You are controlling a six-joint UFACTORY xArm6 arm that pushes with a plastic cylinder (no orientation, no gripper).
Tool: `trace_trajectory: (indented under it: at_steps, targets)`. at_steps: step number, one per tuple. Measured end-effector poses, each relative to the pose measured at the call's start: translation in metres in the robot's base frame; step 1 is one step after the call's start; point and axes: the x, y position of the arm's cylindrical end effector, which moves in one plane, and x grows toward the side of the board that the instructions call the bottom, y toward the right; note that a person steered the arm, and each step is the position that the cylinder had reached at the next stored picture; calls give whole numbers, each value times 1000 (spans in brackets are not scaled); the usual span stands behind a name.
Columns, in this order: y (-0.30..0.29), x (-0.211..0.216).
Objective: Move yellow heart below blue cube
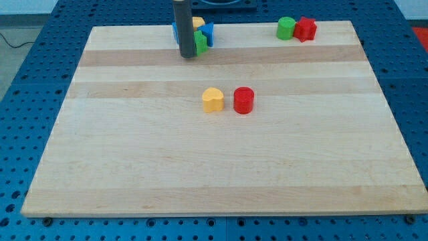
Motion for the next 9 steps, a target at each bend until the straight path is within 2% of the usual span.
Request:
trace_trajectory:
  at_steps: [2,3,5,6,7,8,9]
  targets:
    - [6,-6]
    - [7,7]
    - [-19,103]
    - [-14,167]
    - [21,212]
    - [61,208]
    - [67,174]
